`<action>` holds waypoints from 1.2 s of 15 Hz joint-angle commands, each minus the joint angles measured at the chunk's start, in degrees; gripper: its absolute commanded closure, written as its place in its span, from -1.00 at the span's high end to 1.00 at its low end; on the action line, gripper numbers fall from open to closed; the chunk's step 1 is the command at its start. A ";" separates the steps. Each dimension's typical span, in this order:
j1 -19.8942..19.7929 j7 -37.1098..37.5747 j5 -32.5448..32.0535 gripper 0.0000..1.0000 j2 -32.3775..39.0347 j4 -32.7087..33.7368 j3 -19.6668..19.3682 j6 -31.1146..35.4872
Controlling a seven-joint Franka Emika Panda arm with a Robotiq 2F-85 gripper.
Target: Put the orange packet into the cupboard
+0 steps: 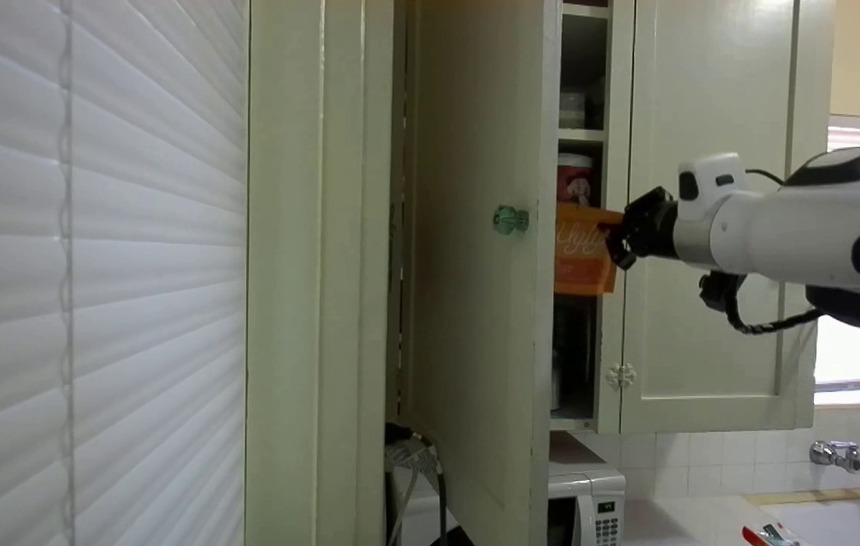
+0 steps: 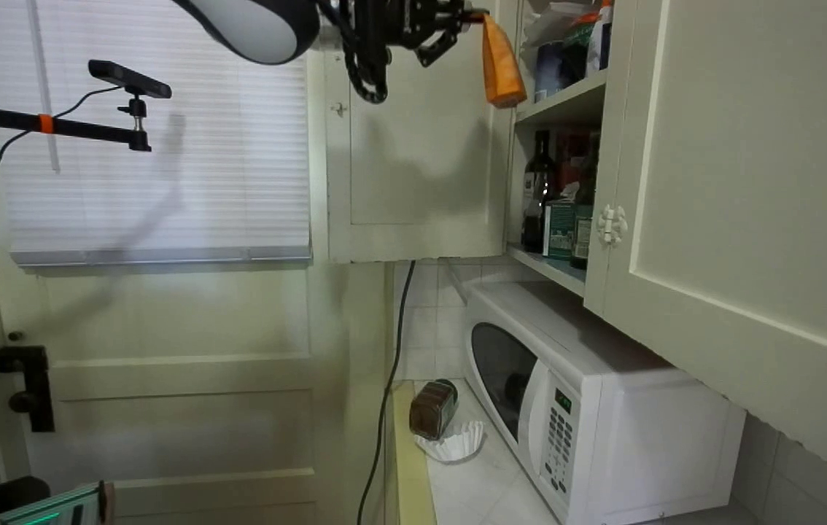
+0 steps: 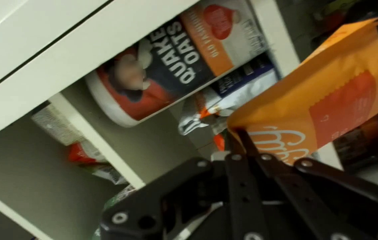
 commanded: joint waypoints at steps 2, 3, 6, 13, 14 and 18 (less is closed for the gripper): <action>-0.58 -2.39 -1.89 -0.99 4.25 12.88 0.26 0.09; -0.62 -1.49 -2.31 -0.99 5.27 15.49 0.44 -0.19; -1.55 -0.90 -3.55 -0.99 7.74 22.45 1.47 -1.98; -2.15 -1.85 -1.99 -0.96 7.66 22.20 1.62 -0.56; -2.18 -1.56 -3.04 -0.99 8.83 23.87 1.61 -0.24; -2.62 -0.80 -10.73 -0.99 13.44 34.14 0.89 3.32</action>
